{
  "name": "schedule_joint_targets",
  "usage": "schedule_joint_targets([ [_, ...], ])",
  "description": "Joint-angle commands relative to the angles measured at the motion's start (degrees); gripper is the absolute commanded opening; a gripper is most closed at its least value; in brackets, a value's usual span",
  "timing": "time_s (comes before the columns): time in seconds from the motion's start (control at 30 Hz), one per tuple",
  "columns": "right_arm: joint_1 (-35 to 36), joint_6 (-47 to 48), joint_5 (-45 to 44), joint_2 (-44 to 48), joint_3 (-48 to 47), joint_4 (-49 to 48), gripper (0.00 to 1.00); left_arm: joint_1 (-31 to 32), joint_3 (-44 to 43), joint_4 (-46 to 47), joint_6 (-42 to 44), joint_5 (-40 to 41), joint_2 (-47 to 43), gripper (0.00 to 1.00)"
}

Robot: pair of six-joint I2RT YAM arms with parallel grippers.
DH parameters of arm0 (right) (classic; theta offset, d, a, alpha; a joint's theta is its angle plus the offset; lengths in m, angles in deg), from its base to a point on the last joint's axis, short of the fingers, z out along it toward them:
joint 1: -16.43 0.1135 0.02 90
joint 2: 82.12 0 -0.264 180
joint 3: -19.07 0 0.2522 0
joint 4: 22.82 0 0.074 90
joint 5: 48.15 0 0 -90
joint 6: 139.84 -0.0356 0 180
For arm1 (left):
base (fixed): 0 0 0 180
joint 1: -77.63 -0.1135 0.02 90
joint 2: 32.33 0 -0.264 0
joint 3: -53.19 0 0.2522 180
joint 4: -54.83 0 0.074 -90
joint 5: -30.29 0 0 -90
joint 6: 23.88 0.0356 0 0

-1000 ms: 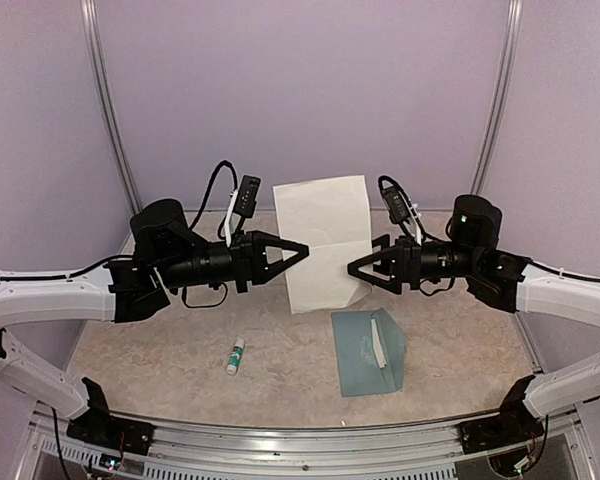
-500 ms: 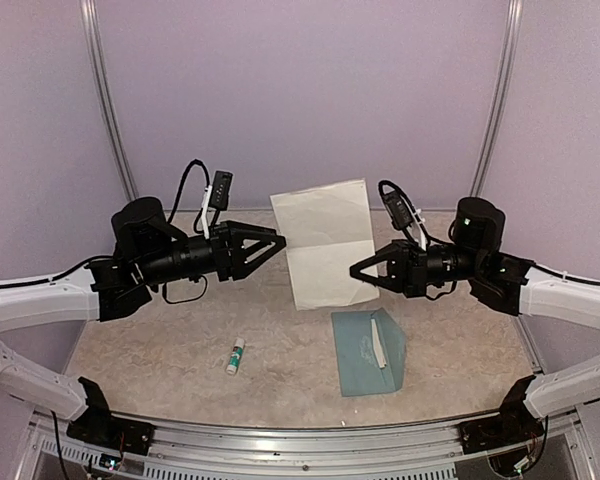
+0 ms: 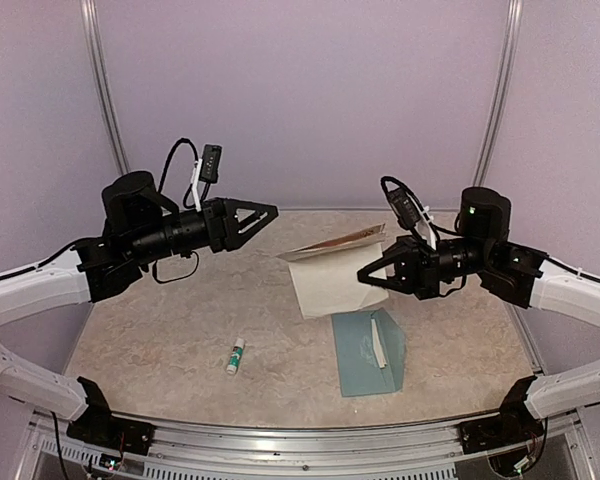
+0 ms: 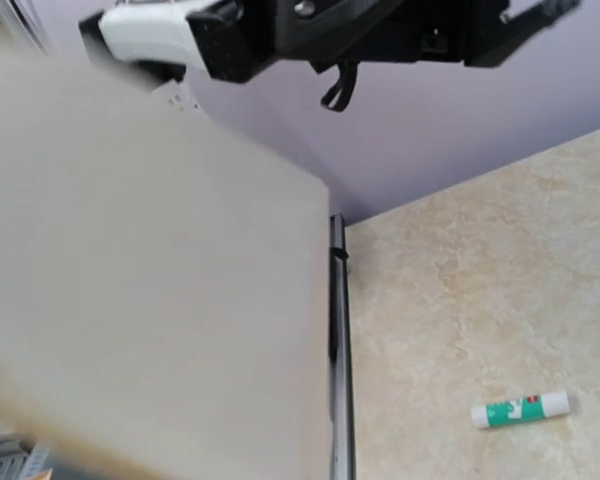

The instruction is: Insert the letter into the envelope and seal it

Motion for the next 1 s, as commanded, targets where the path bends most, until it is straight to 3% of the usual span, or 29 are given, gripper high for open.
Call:
schedule_joint_targets([
  [0.0, 0.6, 3.5, 0.2, -0.9, -2.8, 5.5, 0.00, 5.1, -6.3, -5.8, 4.7, -5.8, 5.7, 0.74],
  [0.13, 0.5, 4.3, -1.2, -1.6, -4.0, 7.3, 0.00, 8.4, -9.4, -8.2, 9.0, -12.0, 9.9, 0.74],
  [0.27, 0.5, 4.2, -0.6, -2.0, -4.5, 7.1, 0.00, 9.0, -10.0, -10.5, 10.4, -14.3, 11.5, 0.63],
  [0.43, 0.5, 5.1, -0.5, -2.7, -5.4, 8.9, 0.00, 9.4, -9.6, -11.1, 11.1, -17.1, 12.1, 0.39],
  [0.6, 0.5, 6.2, -4.1, -3.8, -7.5, 12.3, 0.00, 9.8, -9.4, -11.1, 11.9, -18.9, 12.3, 0.00],
  [0.63, 0.5, 5.9, -5.3, -3.6, -7.5, 11.8, 0.00, 9.7, -9.0, -10.6, 11.7, -18.4, 12.2, 0.00],
  [0.67, 0.3, 5.2, -6.8, -3.1, -7.3, 11.0, 0.07, 9.7, -8.5, -9.8, 11.4, -17.2, 11.9, 0.00],
  [0.8, -1.0, -1.5, -14.5, 0.6, -3.1, 2.1, 0.54, 9.4, -3.6, 0.2, 6.7, -10.3, 9.3, 0.00],
  [0.97, -2.0, -15.1, -24.6, 6.1, 6.1, -15.2, 0.84, 9.8, 3.2, 17.1, 0.4, 1.5, 5.6, 0.00],
])
